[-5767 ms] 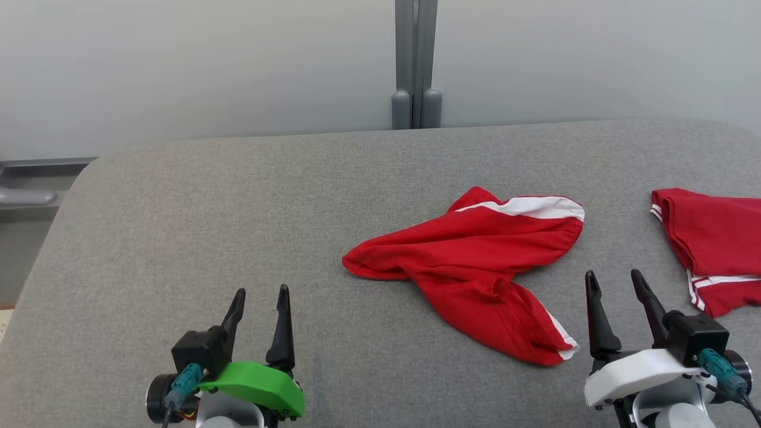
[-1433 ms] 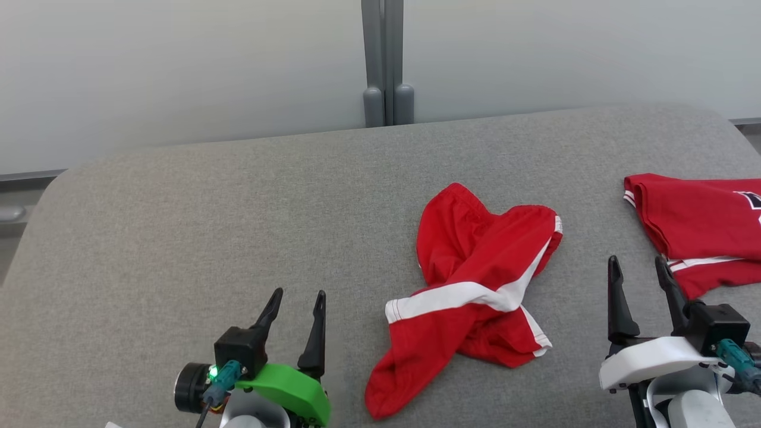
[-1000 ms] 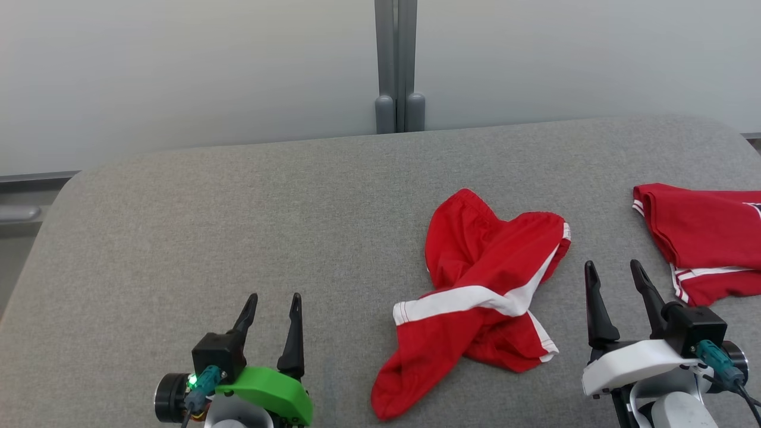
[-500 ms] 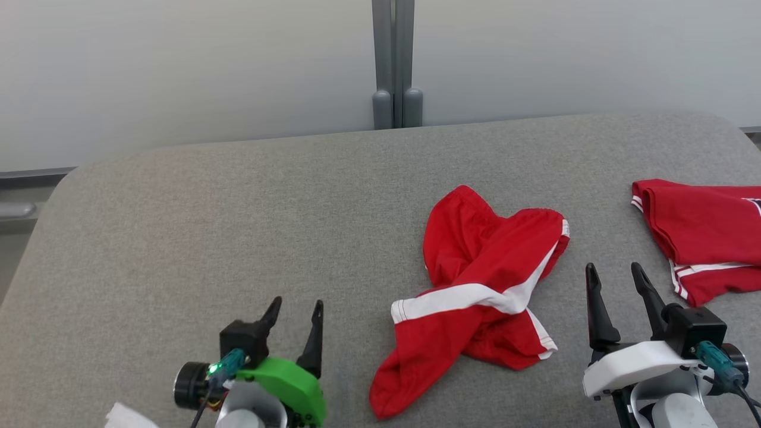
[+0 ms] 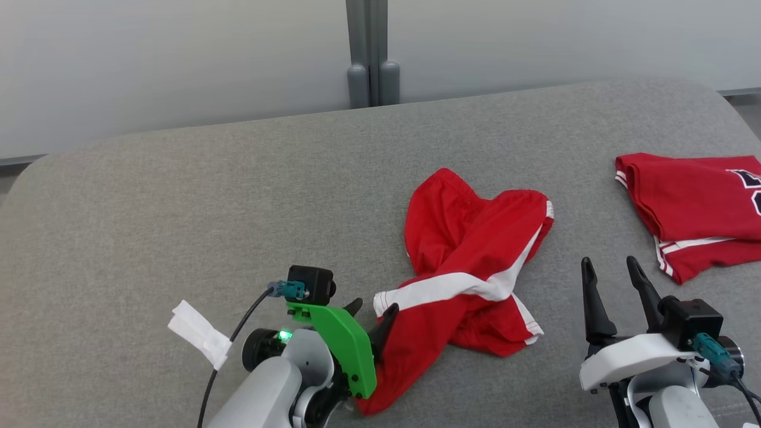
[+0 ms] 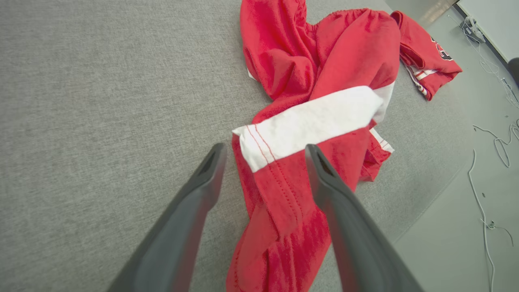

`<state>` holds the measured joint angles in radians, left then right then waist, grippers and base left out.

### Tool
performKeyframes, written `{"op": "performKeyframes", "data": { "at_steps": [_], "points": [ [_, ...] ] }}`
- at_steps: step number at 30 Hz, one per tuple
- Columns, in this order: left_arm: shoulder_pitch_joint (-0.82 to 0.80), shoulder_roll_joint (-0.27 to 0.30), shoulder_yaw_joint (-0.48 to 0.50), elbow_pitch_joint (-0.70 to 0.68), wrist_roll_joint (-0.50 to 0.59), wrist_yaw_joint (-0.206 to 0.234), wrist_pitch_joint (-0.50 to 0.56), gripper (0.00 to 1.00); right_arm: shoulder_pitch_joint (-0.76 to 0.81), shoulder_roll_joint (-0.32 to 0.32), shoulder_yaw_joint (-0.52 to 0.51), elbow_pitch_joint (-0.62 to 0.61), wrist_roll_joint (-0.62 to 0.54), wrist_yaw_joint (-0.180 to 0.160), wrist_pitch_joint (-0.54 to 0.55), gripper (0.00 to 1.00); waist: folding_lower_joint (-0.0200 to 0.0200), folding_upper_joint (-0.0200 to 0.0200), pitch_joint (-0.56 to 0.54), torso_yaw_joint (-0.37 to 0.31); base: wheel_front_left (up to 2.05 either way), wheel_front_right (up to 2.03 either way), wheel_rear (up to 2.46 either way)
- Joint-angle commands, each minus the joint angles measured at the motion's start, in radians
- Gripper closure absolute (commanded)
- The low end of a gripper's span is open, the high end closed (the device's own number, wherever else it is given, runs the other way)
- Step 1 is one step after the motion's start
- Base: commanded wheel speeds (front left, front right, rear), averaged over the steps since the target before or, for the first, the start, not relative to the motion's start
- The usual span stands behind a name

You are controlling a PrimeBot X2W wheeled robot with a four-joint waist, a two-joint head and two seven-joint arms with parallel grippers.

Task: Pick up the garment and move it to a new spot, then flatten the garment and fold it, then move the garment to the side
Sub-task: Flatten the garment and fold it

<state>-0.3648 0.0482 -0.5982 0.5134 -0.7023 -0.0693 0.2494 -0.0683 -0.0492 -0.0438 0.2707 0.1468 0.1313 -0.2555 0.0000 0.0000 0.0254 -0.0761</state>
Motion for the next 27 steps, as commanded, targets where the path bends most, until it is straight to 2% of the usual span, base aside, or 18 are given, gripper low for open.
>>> {"op": "performKeyframes", "data": {
  "at_steps": [1, 9, 12, 16, 18, 19, 20, 21, 23, 24, 25, 26, 27],
  "points": [
    [-0.024, 0.005, -0.009, 0.008, -0.024, 0.008, 0.001, 0.0, -0.012, -0.003, 0.001, 0.006, 0.003, -0.001, 0.0, 0.0, 0.0, 0.0, 0.023, -0.028, 0.0, 0.0, 0.0],
    [-0.051, 0.005, -0.046, 0.067, -0.105, 0.047, -0.022, 0.0, -0.016, -0.003, -0.006, 0.018, -0.002, -0.001, -0.006, 0.0, 0.0, 0.0, 0.035, -0.066, 0.0, 0.0, 0.0],
    [-0.054, 0.005, -0.053, 0.081, -0.14, 0.052, -0.031, 0.0, -0.016, -0.003, -0.007, 0.021, -0.004, -0.001, -0.008, 0.0, 0.0, 0.0, 0.033, -0.071, 0.0, 0.0, 0.0],
    [-0.056, 0.005, -0.056, 0.077, -0.189, 0.037, -0.062, 0.0, -0.012, -0.003, -0.009, 0.022, -0.006, -0.001, -0.01, 0.0, 0.0, 0.0, 0.029, -0.073, 0.0, 0.0, 0.0],
    [-0.063, 0.004, -0.058, 0.072, -0.218, 0.046, -0.076, 0.0, -0.011, -0.003, -0.011, 0.022, -0.006, -0.001, -0.01, 0.0, 0.0, 0.0, 0.027, -0.073, 0.0, 0.0, 0.0],
    [-0.064, 0.004, -0.061, 0.071, -0.227, 0.05, -0.081, 0.04, -0.01, -0.003, -0.011, 0.021, -0.007, -0.001, -0.011, 0.0, 0.0, 0.0, 0.027, -0.073, 0.0, 0.0, 0.0],
    [-0.064, 0.004, -0.066, 0.072, -0.244, 0.054, -0.082, 0.18, -0.01, -0.002, -0.01, 0.021, -0.007, -0.001, -0.011, 0.0, 0.0, 0.0, 0.026, -0.072, 0.0, 0.0, 0.0],
    [-0.066, 0.004, -0.073, 0.076, -0.252, 0.057, -0.083, 0.49, -0.01, -0.003, -0.008, 0.02, -0.007, -0.001, -0.01, 0.0, 0.0, 0.0, 0.026, -0.073, 0.0, 0.0, 0.0],
    [-0.069, 0.005, -0.084, 0.089, -0.268, 0.063, -0.092, 0.63, -0.01, -0.003, -0.004, 0.019, -0.006, -0.001, -0.009, 0.0, 0.0, 0.0, 0.027, -0.074, 0.0, 0.0, 0.0],
    [-0.071, 0.005, -0.09, 0.096, -0.275, 0.067, -0.097, 0.74, -0.013, -0.003, -0.001, 0.018, -0.005, -0.001, -0.01, 0.0, 0.0, 0.0, 0.029, -0.075, 0.0, 0.0, 0.0],
    [-0.076, 0.005, -0.093, 0.102, -0.28, 0.071, -0.107, 0.81, -0.016, -0.003, 0.001, 0.018, -0.006, -0.001, -0.01, 0.0, 0.0, 0.0, 0.032, -0.076, 0.0, 0.0, 0.0],
    [-0.084, 0.005, -0.093, 0.109, -0.285, 0.079, -0.122, 1.0, -0.022, -0.003, 0.003, 0.018, -0.009, -0.001, -0.01, 0.0, 0.0, 0.0, 0.038, -0.077, 0.0, 0.0, 0.0],
    [-0.089, 0.005, -0.096, 0.116, -0.292, 0.082, -0.136, 1.0, -0.029, -0.003, 0.004, 0.017, -0.01, -0.001, -0.01, 0.0, 0.0, 0.0, 0.044, -0.078, 0.0, 0.0, 0.0]
  ]
}}
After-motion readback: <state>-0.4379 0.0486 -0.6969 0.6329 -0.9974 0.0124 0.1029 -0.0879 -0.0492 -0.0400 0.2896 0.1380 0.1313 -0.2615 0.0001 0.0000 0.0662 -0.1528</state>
